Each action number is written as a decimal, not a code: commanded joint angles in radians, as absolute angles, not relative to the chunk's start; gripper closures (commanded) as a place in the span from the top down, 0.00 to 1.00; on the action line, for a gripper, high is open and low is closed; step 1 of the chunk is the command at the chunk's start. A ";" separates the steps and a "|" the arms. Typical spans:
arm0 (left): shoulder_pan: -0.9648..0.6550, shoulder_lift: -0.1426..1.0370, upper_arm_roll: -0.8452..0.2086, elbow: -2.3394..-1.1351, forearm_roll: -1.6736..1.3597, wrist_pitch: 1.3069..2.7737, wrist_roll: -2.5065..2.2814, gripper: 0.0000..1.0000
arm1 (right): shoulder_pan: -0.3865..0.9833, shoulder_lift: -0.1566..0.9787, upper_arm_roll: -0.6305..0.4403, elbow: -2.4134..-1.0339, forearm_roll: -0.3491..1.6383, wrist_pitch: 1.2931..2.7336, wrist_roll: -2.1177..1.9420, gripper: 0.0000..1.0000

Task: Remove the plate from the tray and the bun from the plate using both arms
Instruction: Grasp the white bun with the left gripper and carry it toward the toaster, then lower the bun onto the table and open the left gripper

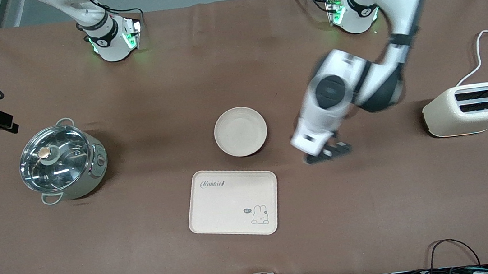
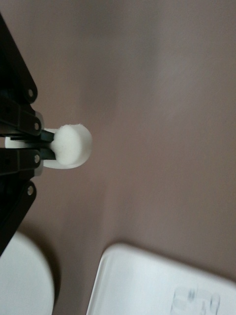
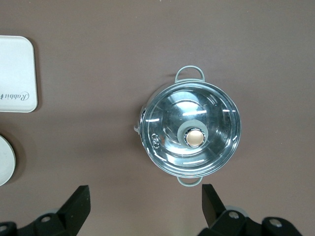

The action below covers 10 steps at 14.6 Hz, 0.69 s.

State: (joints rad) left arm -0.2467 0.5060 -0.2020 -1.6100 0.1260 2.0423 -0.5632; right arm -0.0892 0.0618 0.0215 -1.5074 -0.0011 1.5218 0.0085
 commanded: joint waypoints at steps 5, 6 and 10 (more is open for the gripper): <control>-0.051 0.597 -0.232 -1.768 0.089 2.265 -0.269 0.20 | -0.101 0.061 0.038 -1.500 -0.017 1.514 0.011 1.00; -0.023 0.607 -0.233 -1.788 0.089 2.296 -0.268 0.37 | -0.101 0.063 0.038 -1.500 -0.017 1.516 0.011 1.00; -0.008 0.606 -0.232 -1.783 0.089 2.301 -0.203 1.00 | -0.100 0.061 0.040 -1.500 -0.017 1.516 0.011 1.00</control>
